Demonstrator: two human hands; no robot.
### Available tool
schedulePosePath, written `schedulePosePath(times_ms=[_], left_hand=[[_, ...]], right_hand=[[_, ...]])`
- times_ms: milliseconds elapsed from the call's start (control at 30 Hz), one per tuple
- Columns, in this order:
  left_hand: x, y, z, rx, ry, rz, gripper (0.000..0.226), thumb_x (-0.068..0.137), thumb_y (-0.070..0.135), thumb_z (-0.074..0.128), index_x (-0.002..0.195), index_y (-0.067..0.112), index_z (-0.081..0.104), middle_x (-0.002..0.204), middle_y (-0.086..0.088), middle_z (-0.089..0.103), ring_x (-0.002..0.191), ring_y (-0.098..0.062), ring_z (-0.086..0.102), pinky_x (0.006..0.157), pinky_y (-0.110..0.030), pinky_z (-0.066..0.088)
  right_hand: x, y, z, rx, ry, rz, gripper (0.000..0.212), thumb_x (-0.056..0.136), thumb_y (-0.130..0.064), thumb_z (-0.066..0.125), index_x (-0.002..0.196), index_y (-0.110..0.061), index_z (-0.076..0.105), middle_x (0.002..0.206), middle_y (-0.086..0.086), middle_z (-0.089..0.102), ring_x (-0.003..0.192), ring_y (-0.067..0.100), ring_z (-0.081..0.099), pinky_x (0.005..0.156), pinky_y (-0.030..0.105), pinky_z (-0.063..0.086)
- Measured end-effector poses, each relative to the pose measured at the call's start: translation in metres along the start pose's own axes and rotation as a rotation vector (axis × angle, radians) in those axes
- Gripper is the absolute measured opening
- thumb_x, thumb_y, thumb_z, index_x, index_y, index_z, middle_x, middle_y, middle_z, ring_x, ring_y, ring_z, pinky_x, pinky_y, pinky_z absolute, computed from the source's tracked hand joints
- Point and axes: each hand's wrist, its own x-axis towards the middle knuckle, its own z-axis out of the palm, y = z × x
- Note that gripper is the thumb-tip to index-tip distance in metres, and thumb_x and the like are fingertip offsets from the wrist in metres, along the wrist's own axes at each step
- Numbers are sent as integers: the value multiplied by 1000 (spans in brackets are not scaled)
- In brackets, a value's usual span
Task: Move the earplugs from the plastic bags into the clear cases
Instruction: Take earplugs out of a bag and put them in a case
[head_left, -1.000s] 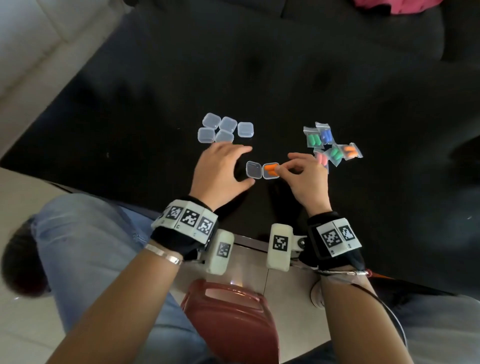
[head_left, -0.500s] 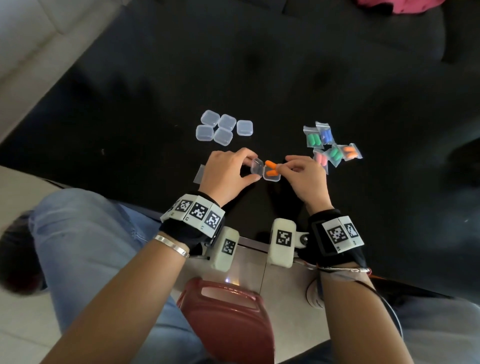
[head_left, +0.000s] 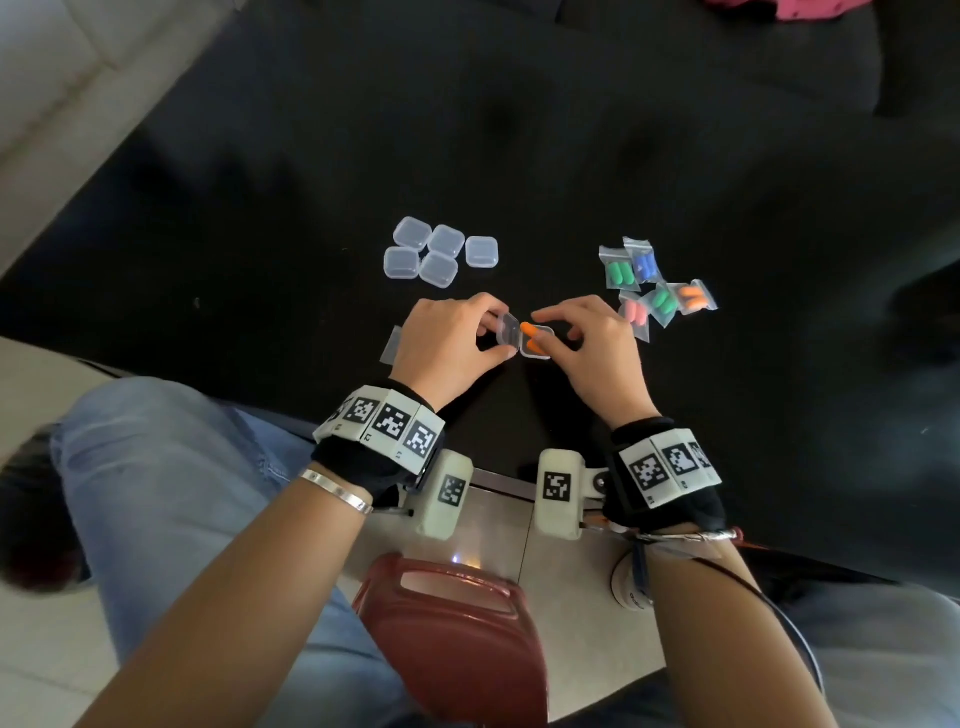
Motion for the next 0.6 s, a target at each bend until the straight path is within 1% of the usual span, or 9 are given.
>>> schedulePosePath(times_ms=[67,100,167,233,300,400,500,533,600], left_hand=[[0,1,-1,16,0,4,40,80,34,70,115,18,60,101,6,71,94,-10,65,91,-36,47],[0,2,-1,18,2,2,40,80,34,70,115,18,61,101,6,72,94,-10,65,91,-36,47],[-1,2,-2,13,14,-8,38,79,32,71,113,17,62,99,6,72,92,-10,66,91,-34,46],[-1,3,-2,11,22,-15,37,79,31,71,112,17,62,97,6,72,90,-10,66,90,-33,47],[0,4,-3,-1,23,-17,35,79,30,71,111,17,63,97,7,72,89,-9,66,88,-32,48],[0,5,-4,2,18,-14,35,79,31,70,111,17,63,97,6,72,89,-8,66,88,-31,48],[1,4,-3,13,12,-15,35,80,31,70,112,18,62,98,7,72,90,-9,65,89,-33,48],[1,4,-3,15,7,-15,35,80,31,70,112,18,62,98,7,72,91,-9,65,89,-33,48],[1,4,-3,26,-7,-13,36,80,31,69,113,19,62,99,6,72,93,-10,65,89,-34,48]], right_hand=[[4,-3,7,-48,3,-28,17,86,-21,65,102,-17,70,105,1,60,94,16,56,79,24,48],[6,-4,8,-58,10,-37,14,85,-20,65,98,-17,71,104,3,62,95,18,58,79,29,50],[5,-5,7,-63,42,-49,11,85,-18,65,94,-16,69,99,3,64,89,18,59,77,33,51],[4,-3,3,-90,49,-45,11,86,-19,64,95,-16,69,94,3,67,85,17,60,75,33,52],[4,-2,1,-112,25,-32,15,86,-19,64,98,-15,72,98,4,67,85,16,62,76,31,51],[2,-1,3,-97,32,-16,24,88,-22,63,110,-13,70,109,3,62,87,11,60,73,18,45],[-4,3,3,-59,43,-27,31,85,-24,69,113,-13,67,108,2,59,81,6,54,67,6,36],[-6,4,3,-48,39,-34,29,83,-22,70,111,-13,69,105,2,59,79,6,53,68,6,36],[-7,4,5,-19,36,-56,23,82,-18,71,105,-12,71,99,5,62,76,7,55,70,12,42]])
